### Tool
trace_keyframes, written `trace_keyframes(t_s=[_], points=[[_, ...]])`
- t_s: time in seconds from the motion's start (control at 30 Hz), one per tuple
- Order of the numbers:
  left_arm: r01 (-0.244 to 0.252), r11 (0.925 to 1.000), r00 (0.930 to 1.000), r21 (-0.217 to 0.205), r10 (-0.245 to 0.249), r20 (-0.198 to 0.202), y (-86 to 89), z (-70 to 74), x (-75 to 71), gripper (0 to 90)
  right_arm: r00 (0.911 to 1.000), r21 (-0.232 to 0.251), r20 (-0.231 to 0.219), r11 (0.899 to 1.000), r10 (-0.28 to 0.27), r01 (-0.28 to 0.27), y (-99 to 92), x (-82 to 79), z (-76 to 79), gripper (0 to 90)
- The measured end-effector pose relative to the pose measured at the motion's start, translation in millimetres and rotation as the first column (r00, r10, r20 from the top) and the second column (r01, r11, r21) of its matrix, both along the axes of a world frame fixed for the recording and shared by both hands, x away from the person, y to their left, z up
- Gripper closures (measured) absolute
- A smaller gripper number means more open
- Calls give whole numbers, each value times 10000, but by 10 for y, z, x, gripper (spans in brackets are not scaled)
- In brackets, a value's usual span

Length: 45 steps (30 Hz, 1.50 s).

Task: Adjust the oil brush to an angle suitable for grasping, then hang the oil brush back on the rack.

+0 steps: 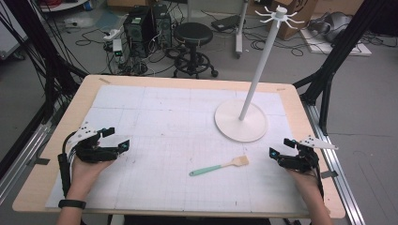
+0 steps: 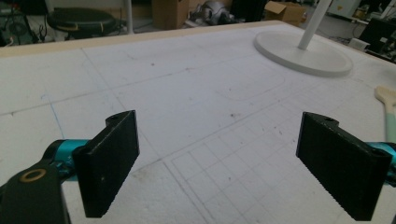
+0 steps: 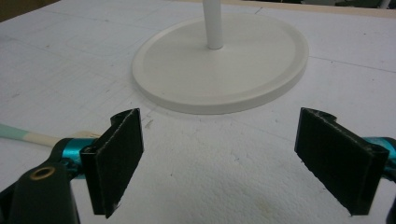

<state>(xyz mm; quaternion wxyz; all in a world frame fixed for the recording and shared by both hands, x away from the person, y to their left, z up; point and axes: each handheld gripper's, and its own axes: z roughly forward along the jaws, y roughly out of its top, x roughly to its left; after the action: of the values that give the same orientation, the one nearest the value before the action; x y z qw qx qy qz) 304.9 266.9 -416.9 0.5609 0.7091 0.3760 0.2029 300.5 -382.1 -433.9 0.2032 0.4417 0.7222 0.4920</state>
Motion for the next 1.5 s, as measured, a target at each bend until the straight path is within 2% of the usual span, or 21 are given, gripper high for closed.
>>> trace_keyframes(t_s=[0.2, 0.33, 0.4, 0.6, 0.73, 0.83, 0.87, 0.9, 0.93, 1.23, 1.27, 1.3, 1.33, 1.37, 1.4, 1.43, 1.47, 1.5], points=[[210, 9993, 9996, -302, -204, 207, -2, 23, -17, 140, 10000, 0, -21, 10000, -2, 2, 0, 0, 0, 143], [155, 9996, 9998, -223, -153, 125, 7, 25, -17, 140, 10000, 10, -44, 10000, 9, -9, -5, -4, 3, 143], [109, 9999, 9999, -32, -109, 97, 1, 19, -15, 140, 10000, 27, -52, 10000, 9, -8, -5, -5, 3, 143], [155, 9999, 9998, -49, -154, 159, -8, 27, -7, 140, 9999, 113, 86, 9999, 82, -83, -7, -12, 31, 143], [36, 10000, 9998, -77, -35, 203, 13, 28, 3, 139, 9994, 273, 191, 9992, 273, -278, -8, 11, 82, 141], [97, 9999, 9999, -76, -98, -33, 24, 28, 6, 137, 9977, 309, 358, 9978, 575, -586, 20, 24, 127, 140], [68, 10000, 10000, 26, -68, 60, 16, 33, -3, 137, 9960, 217, 407, 9965, 801, -810, 52, 33, 156, 138], [68, 10000, 10000, 26, -68, 60, 16, 33, -3, 138, 9960, 217, 407, 9965, 801, -810, 52, 33, 156, 138], [44, 10000, 10000, -10, -44, 87, 9, 38, -5, 138, 9933, 59, 481, 9944, 1050, -1054, 94, 45, 180, 138], [45, 10000, 9999, -84, -43, 155, 11, 69, -29, 138, 9807, 155, 619, 9823, 1855, -1868, 237, 150, 247, 126], [45, 10000, 9999, -58, -44, 146, 9, 68, -29, 138, 9749, 150, 588, 9763, 2147, -2160, 294, 175, 269, 120], [45, 10000, 9999, -58, -44, 146, 9, 68, -29, 138, 9749, 150, 588, 9763, 2147, -2160, 294, 175, 269, 120], [81, 10000, 9999, -39, -81, 127, 6, 67, -29, 138, 9709, 70, 640, 9727, 2309, -2319, 326, 188, 278, 120], [105, 9999, 9999, -13, -104, 122, 1, 64, -25, 138, 9620, 5, 650, 9640, 2651, -2657, 398, 218, 295, 115], [105, 9999, 9999, -13, -104, 122, 1, 64, -25, 138, 9577, -40, 632, 9597, 2807, -2810, 435, 233, 303, 112], [120, 9999, 9999, -14, -119, 120, -2, 64, -25, 138, 9577, -40, 632, 9597, 2807, -2810, 435, 233, 303, 112], [157, 9999, 9998, 7, -157, 104, -3, 63, -25, 138, 9470, -153, 593, 9489, 3157, -3153, 518, 261, 315, 112], [167, 9999, 9998, 1, -167, 94, -7, 62, -24, 138, 9470, -153, 593, 9489, 3157, -3153, 518, 261, 315, 112]])
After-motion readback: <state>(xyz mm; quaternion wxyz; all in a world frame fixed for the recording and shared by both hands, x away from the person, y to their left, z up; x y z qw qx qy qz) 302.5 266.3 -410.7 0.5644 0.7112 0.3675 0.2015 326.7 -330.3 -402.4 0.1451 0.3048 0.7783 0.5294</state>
